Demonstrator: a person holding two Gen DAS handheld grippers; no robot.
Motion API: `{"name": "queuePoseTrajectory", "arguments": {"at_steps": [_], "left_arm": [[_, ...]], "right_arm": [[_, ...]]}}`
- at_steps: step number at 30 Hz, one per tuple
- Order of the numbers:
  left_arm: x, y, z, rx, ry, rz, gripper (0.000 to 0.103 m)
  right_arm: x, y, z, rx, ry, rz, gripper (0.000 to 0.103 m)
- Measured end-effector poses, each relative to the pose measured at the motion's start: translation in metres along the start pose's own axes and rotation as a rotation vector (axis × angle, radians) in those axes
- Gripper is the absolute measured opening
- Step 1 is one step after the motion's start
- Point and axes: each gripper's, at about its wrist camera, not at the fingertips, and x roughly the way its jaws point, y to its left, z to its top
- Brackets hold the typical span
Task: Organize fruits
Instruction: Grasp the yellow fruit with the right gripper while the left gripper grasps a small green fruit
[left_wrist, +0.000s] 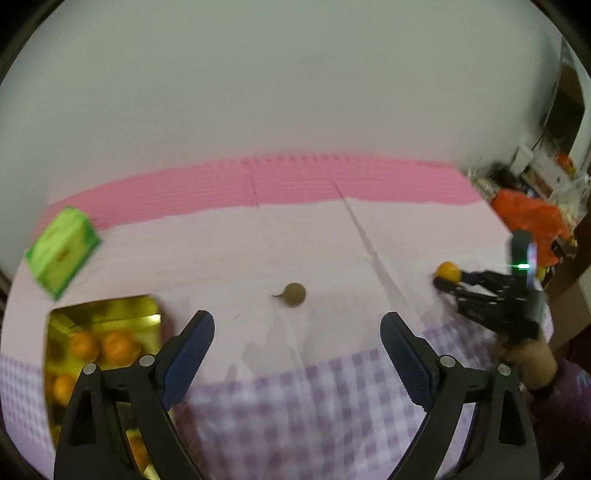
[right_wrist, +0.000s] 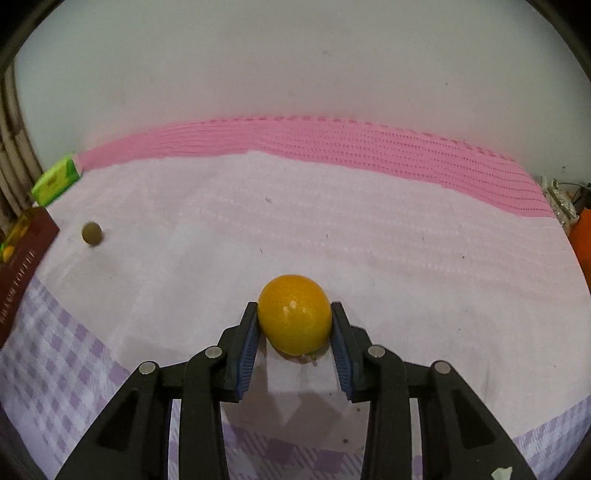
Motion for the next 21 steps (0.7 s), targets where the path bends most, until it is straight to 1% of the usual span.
{"name": "queuePoseTrajectory", "arguments": {"at_steps": [3,4,5,7,10,12,13,14,16,18,19,21], "left_arm": [[0.040,-0.007,0.008,0.022,0.046,0.003,0.089],[0.052,-0.009,0.010,0.026,0.061,0.010,0.085],[0.060,-0.009,0.009,0.028,0.080,0.021,0.077],[0.083,-0.006,0.012,0.016,0.126,0.051,0.066],[0.106,0.001,0.012,-0.028,0.167,0.072,0.064],[0.118,0.006,0.011,-0.048,0.191,0.077,0.058],[0.123,0.007,0.009,-0.049,0.207,0.071,0.049],[0.126,0.007,0.008,-0.045,0.217,0.068,0.046],[0.130,0.003,0.007,-0.014,0.211,0.084,0.046],[0.132,0.001,0.006,0.007,0.200,0.100,0.039],[0.130,-0.001,0.005,0.010,0.187,0.116,0.029],[0.128,-0.004,0.001,0.006,0.173,0.131,0.029]], "right_arm": [[0.001,-0.005,0.001,0.009,0.006,0.025,0.034],[0.001,-0.005,0.001,0.009,0.006,0.035,0.034],[0.001,-0.005,0.001,0.008,0.006,0.045,0.035],[0.001,-0.005,0.000,0.008,0.005,0.055,0.035],[-0.001,-0.015,0.001,0.016,0.004,0.069,0.035],[0.001,-0.015,0.001,0.024,0.003,0.079,0.035],[0.001,-0.015,0.000,0.026,0.003,0.082,0.035],[0.001,-0.015,-0.001,0.027,0.003,0.083,0.035],[0.001,-0.012,-0.001,0.024,0.004,0.082,0.036],[0.002,-0.012,0.001,0.019,0.005,0.080,0.036],[0.002,-0.012,0.000,0.018,0.006,0.078,0.036],[0.001,-0.011,0.000,0.017,0.006,0.078,0.037]]}}
